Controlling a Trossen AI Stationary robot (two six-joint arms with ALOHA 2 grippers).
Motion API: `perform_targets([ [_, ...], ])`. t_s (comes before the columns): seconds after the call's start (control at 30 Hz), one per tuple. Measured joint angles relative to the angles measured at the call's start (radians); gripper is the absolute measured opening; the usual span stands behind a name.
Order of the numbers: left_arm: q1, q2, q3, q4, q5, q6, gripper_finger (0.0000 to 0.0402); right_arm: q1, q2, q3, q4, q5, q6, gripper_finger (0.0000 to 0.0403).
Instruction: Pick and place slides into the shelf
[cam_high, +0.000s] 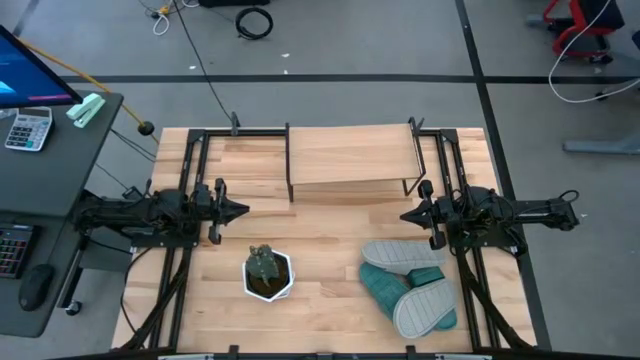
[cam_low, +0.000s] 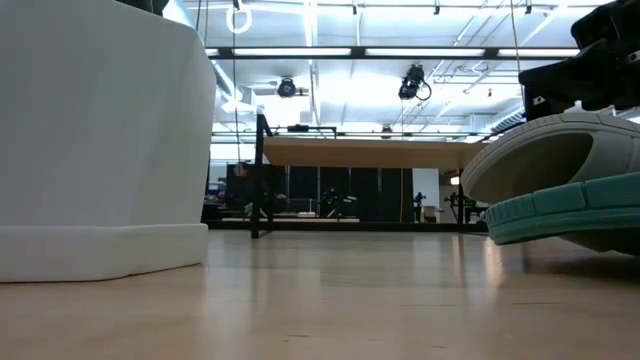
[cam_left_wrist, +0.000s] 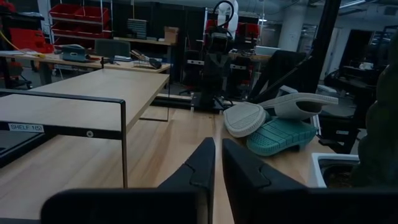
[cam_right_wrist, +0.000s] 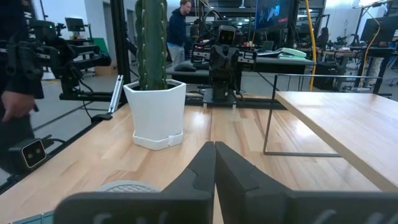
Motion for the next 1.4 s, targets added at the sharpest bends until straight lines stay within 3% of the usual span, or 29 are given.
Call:
perform_targets([
  [1.4,0.000,0.000,0.000,0.000,0.000,0.000,0.0039,0.000,0.000,0.000,0.005,0.010,0.000,0.0014],
])
